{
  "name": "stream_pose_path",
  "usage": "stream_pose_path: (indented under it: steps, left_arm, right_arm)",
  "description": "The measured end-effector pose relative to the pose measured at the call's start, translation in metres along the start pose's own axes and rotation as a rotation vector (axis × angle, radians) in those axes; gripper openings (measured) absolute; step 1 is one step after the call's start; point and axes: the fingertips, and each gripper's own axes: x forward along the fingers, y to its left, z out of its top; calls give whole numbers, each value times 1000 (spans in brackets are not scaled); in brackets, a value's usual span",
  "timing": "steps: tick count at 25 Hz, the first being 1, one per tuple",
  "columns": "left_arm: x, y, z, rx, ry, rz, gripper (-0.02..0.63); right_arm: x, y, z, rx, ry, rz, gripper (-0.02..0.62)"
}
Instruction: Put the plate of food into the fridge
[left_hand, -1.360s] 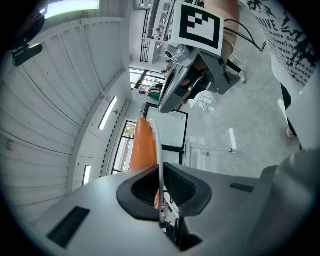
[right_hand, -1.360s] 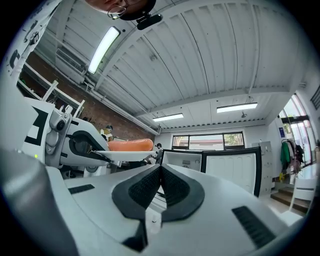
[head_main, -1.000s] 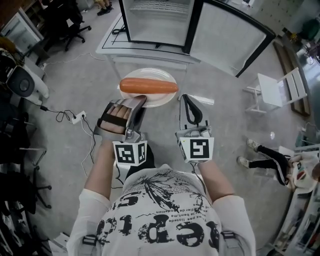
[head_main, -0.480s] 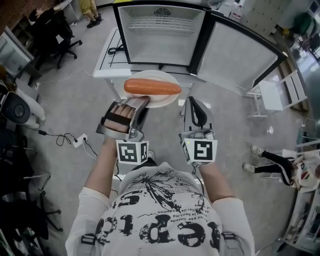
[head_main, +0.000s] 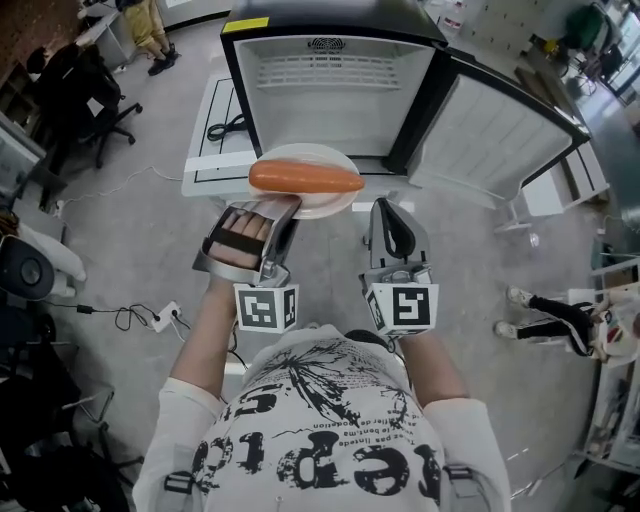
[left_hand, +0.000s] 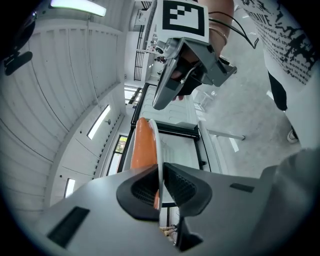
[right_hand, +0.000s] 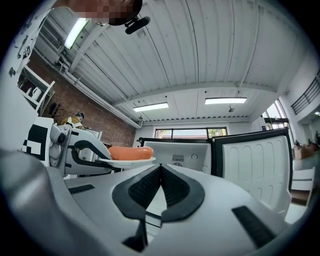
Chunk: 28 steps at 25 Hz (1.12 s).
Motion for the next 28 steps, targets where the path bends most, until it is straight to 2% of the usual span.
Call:
stream_pose_path:
  steps: [7,14,20,28]
  left_arm:
    - [37,6,-15,-29,-20,-12,28]
    - [85,10,-17,-37,9,-30,29]
    - [135,28,-18,-50,67,-12,29]
    - [193,49,-18,-48,148,2,29]
  right_arm:
    - [32,-9,-13,-25,34,-2,2]
    - [73,-36,-24,-29,25,42,2]
    - [109,-73,-21,-2,-18,96,2]
    - [151,-111,-39,21,-7,197,2]
